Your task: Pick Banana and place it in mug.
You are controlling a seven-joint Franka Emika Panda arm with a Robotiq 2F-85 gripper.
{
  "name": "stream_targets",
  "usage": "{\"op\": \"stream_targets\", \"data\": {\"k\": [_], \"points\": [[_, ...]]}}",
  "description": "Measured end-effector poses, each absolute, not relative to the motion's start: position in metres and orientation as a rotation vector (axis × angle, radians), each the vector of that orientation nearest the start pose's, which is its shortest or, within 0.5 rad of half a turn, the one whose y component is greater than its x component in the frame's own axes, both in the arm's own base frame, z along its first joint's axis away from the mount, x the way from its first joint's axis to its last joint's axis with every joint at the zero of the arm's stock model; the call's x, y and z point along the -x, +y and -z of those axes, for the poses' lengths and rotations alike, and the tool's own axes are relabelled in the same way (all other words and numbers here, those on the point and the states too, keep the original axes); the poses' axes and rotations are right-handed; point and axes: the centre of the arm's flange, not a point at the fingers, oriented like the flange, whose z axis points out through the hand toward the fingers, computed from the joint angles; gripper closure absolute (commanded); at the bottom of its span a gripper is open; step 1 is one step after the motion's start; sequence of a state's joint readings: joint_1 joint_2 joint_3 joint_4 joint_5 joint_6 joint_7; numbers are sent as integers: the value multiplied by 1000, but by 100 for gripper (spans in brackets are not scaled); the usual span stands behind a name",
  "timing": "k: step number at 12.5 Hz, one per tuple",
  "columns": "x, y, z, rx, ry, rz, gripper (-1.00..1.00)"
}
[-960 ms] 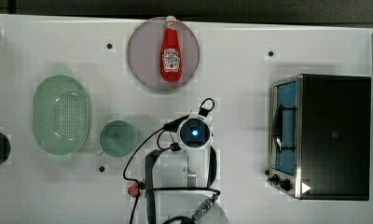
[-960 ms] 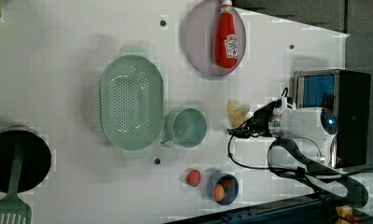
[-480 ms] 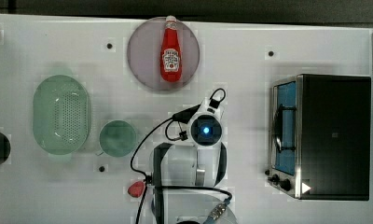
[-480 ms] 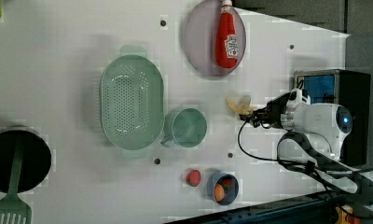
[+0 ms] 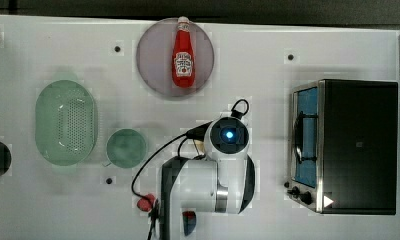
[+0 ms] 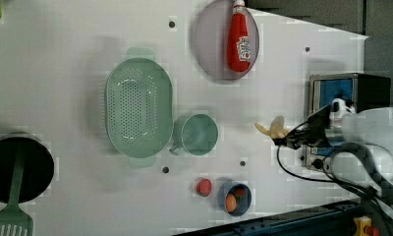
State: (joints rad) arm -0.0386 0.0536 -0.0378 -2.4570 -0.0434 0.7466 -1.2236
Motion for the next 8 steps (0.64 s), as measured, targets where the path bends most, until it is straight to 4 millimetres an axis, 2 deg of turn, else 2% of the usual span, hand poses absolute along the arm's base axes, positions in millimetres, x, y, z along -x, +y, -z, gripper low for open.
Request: {"op": "stream_targets", "data": {"k": [1, 3, 4, 5, 6, 8], "points": [[-458, -31, -296, 3044, -607, -281, 36], [-477, -26, -374, 3069, -598, -91, 36], [-480, -24, -409, 3086, -597, -24, 36], [-480, -19, -434, 3111, -575, 15, 36], [-481, -8, -451, 3125, -554, 44, 36], [-483, 29, -460, 3098, -555, 53, 36]]}}
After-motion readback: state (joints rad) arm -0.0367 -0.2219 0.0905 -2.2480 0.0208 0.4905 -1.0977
